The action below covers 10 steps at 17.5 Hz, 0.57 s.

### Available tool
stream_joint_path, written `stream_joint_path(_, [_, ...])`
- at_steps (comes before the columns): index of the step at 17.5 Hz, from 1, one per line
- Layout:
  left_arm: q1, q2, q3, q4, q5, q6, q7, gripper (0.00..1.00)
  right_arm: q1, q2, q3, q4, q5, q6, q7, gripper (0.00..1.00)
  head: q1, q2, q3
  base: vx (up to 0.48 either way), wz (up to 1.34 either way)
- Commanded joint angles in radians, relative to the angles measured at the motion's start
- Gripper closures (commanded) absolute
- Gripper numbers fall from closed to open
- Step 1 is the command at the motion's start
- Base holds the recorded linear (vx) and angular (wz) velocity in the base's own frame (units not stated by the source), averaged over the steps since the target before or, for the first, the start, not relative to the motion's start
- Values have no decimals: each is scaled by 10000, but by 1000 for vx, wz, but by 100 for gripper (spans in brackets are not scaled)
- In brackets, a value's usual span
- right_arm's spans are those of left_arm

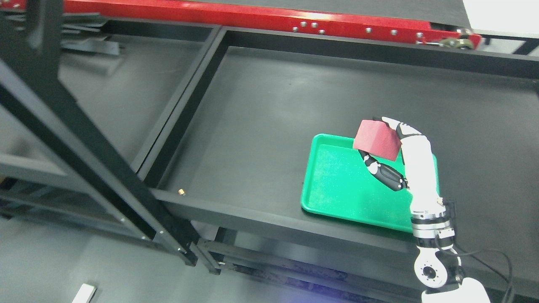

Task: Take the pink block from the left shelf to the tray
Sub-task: 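Turn toward the white table carrying the block in the right hand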

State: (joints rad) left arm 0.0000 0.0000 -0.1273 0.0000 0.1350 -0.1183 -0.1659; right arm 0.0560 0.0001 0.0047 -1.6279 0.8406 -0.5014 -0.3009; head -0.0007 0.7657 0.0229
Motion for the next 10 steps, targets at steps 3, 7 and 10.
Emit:
stream_joint_path(3, [199,175,0,-175,0,2,2,0,84,-175,-292,-58,-367,44,2,95,0,0,0,-81,493])
stream_joint_path(7, [199,175,0,-175,0,2,2,0,161,-175,-293,-58,-398,44,-13,94,0,0,0,-92,567])
stream_joint_path(10, [199,175,0,-175,0,2,2,0,207,-175,-308,-58,-536,29,-13,94,0,2,0,-118,637])
